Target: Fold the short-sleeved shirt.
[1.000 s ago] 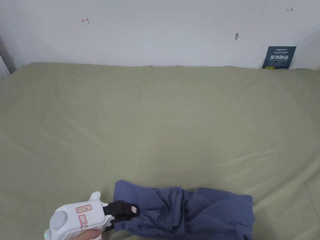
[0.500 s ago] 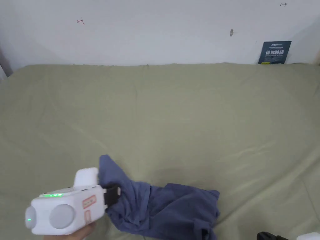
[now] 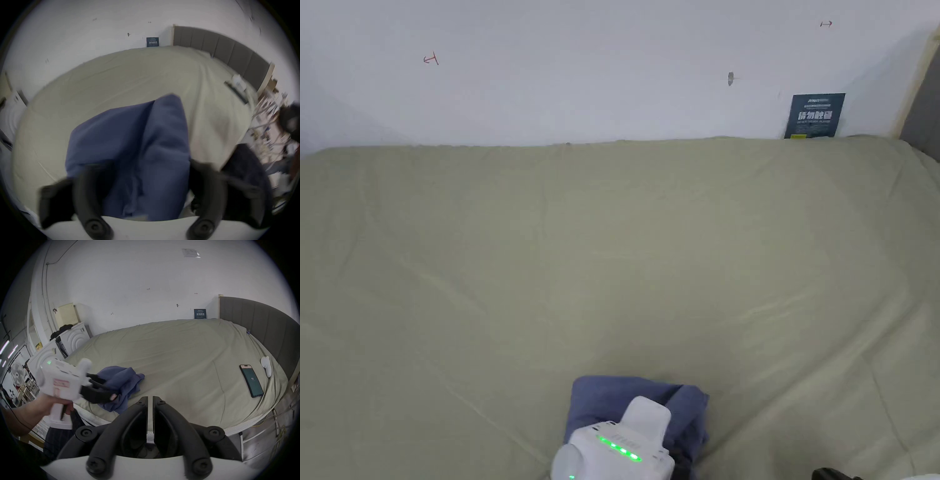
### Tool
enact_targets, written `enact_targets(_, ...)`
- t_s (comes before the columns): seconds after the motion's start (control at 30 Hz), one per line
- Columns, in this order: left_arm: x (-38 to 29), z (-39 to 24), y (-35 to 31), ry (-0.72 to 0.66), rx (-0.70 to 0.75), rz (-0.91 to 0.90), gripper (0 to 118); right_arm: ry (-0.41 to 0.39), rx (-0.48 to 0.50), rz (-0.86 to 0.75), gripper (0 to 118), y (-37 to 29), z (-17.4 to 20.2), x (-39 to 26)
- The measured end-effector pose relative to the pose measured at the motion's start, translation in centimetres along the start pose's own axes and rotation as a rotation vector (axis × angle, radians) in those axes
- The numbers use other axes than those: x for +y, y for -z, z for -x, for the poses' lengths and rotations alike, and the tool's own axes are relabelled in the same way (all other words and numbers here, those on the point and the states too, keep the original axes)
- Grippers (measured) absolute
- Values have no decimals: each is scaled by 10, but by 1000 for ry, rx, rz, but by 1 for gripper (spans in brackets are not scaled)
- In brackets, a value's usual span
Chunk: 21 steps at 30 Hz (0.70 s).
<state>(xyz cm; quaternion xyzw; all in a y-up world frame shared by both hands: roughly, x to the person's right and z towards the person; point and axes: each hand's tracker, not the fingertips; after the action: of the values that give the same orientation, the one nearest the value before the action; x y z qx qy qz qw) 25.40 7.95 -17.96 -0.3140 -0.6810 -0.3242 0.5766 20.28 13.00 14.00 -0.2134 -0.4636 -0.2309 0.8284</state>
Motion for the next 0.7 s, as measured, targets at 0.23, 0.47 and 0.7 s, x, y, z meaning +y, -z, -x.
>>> enact_targets(0.23,24,85,-98,-227,-355,-281,118,90,35,10,7,9,-7,0)
enact_targets(0.47,10,74,-15,-414,-514,-139,20,79,51,14,8,12,-1,-1)
enact_targets(0.7,-29,-2,93,-545,-530,64,11,76,26,34,7,10,-1,-2)
